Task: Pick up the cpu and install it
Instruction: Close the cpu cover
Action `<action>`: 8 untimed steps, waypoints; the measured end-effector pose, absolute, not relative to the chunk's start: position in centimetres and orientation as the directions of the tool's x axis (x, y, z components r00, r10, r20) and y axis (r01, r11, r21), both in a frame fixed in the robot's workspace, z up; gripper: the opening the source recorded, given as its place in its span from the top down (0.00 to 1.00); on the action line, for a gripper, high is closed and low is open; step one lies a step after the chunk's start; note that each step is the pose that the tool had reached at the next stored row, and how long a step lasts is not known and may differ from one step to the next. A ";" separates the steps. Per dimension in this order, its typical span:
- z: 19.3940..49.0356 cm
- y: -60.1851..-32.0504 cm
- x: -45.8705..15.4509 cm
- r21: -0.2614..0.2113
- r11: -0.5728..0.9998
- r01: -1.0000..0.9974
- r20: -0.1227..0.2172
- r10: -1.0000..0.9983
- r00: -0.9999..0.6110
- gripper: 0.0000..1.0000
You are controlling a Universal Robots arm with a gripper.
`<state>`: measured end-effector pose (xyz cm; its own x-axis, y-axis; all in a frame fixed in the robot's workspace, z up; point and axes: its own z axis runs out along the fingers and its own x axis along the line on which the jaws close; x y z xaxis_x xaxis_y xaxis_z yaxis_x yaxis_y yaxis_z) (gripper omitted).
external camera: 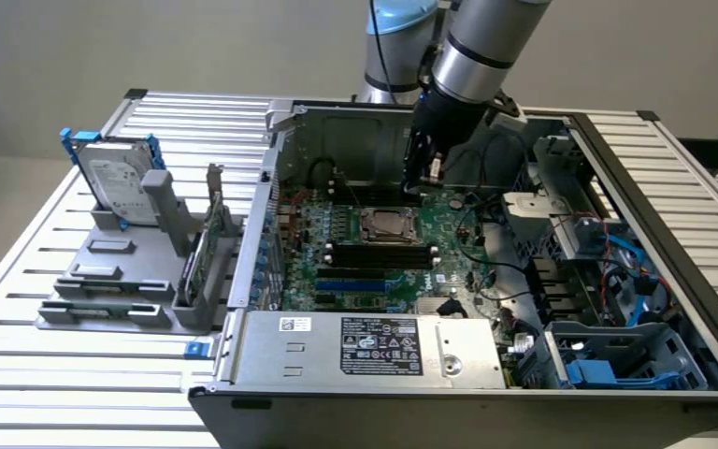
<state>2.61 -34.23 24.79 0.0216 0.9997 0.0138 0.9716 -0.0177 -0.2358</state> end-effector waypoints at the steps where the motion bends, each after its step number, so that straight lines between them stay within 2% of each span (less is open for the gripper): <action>1: 24.8 -34.3 2.5 -0.244 -0.018 0.970 0.013 1.000 0.022 0.89; 8: 24.5 -34.3 1.9 -0.311 -0.019 0.950 0.008 1.000 0.022 0.89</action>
<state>1.90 -34.35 24.53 0.0225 0.9997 0.0083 0.9503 -0.0188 -0.3107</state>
